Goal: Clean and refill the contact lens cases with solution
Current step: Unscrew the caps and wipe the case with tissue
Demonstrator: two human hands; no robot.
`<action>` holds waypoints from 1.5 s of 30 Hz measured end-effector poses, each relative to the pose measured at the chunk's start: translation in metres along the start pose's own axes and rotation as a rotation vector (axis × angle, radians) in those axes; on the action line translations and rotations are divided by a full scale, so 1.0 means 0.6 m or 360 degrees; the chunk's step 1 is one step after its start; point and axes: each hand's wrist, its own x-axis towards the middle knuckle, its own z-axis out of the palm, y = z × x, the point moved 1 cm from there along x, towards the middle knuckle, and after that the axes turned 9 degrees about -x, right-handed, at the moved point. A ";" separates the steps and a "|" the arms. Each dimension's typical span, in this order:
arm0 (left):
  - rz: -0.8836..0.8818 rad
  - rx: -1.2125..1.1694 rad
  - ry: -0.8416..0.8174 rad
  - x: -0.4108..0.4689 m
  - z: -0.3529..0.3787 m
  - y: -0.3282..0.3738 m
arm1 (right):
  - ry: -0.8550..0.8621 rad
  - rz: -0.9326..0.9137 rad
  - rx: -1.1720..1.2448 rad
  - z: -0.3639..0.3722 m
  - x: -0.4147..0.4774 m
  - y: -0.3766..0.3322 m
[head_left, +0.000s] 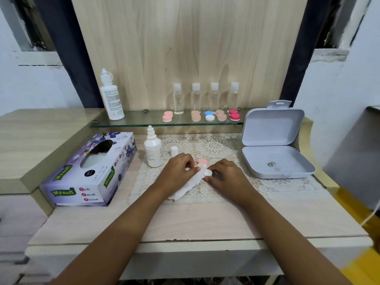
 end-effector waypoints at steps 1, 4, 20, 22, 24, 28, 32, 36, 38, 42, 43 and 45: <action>0.0027 0.0037 -0.0039 -0.002 -0.001 -0.001 | 0.0001 -0.0003 0.0003 0.000 0.000 0.000; 0.0133 0.0118 -0.0122 -0.009 -0.008 -0.005 | 0.0010 -0.0008 0.0013 0.000 0.000 0.001; 0.0364 0.0316 -0.0227 -0.012 -0.015 -0.023 | -0.0004 0.0013 0.0014 0.005 0.003 0.007; 0.0372 0.0359 -0.0216 -0.013 -0.014 -0.025 | -0.0001 0.0013 0.0014 0.005 0.002 0.007; 0.0376 0.0410 -0.0244 -0.014 -0.014 -0.029 | -0.0001 0.0011 -0.0001 0.005 0.003 0.006; 0.0405 0.0581 -0.0239 -0.017 -0.019 -0.027 | 0.0000 0.0003 -0.0023 0.004 0.005 0.006; 0.0532 0.0910 -0.0121 -0.021 -0.022 -0.015 | -0.0014 -0.0005 -0.0030 0.004 0.005 0.008; 0.0590 0.0897 -0.0114 -0.019 -0.016 -0.011 | -0.0015 -0.0004 -0.0019 0.003 0.004 0.008; 0.0535 0.0745 -0.0170 -0.016 -0.011 -0.014 | -0.0018 0.0000 -0.0025 0.003 0.004 0.007; 0.0358 0.0424 -0.0197 -0.015 -0.005 -0.023 | -0.0018 -0.0004 -0.0035 0.003 0.004 0.008; 0.0352 0.0411 -0.0187 -0.015 -0.006 -0.024 | -0.0025 0.0000 -0.0039 0.003 0.005 0.008; 0.0442 0.0620 -0.0155 -0.017 -0.009 -0.024 | -0.0042 0.0006 -0.0051 0.003 0.005 0.007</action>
